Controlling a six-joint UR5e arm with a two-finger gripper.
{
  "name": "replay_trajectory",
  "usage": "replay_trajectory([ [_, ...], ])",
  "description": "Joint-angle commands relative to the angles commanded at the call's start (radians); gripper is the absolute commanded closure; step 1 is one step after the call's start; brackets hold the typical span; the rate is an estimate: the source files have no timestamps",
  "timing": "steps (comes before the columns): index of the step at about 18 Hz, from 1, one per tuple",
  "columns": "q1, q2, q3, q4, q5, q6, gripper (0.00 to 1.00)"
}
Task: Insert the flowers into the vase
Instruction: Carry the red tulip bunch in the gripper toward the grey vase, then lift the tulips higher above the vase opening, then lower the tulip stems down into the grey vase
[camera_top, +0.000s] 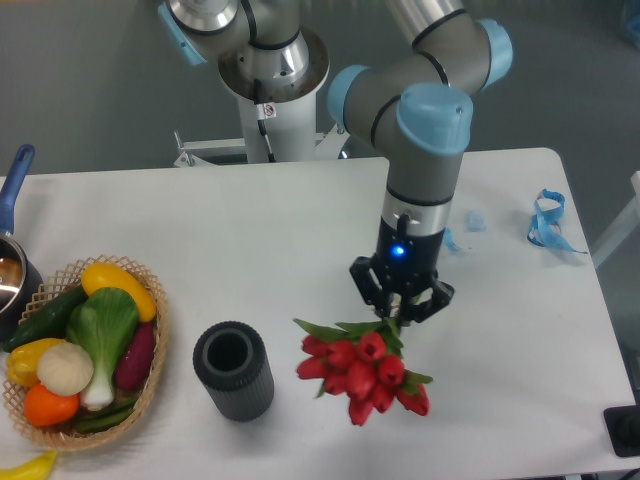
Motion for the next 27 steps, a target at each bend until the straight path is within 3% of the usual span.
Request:
replay_trajectory([
  [11, -0.005, 0.044, 0.021, 0.011, -0.374, -0.048, 1.00],
  [14, -0.008, 0.045, 0.025, 0.076, -0.442, -0.049, 1.00],
  [17, -0.014, 0.043, 0.038, 0.089, -0.497, -0.049, 1.00],
  [23, -0.005, 0.022, 0.052, 0.091, -0.692, -0.041, 1.00],
  [27, -0.034, -0.044, 0.098, 0.090, -0.705, -0.041, 1.00],
])
